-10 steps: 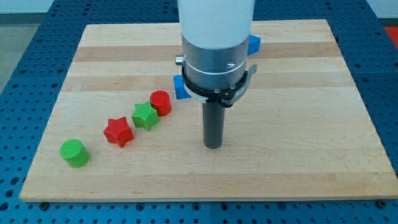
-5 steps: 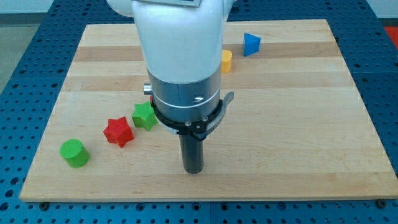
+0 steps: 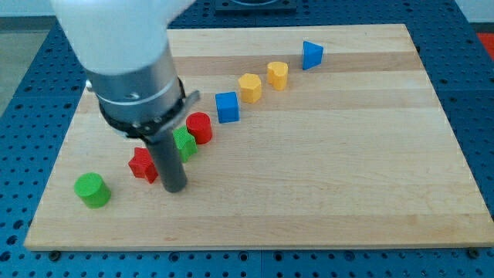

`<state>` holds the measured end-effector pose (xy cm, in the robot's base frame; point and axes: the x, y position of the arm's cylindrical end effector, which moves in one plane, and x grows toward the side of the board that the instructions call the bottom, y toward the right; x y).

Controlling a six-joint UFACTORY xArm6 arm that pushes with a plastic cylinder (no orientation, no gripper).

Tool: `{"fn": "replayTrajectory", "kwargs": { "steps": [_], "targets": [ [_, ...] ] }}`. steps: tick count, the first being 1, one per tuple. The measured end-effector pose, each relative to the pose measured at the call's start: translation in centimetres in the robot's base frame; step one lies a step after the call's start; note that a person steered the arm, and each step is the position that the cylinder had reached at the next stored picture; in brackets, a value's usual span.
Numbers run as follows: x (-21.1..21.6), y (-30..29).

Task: Push the red star horizontally to the green star

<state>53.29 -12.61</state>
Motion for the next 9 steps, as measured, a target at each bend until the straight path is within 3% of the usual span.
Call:
{"fn": "replayTrajectory", "kwargs": {
  "steps": [4,7,9],
  "targets": [
    [-0.2,-0.3],
    [-0.4,-4.0],
    [-3.2,-6.8]
  ]
}}
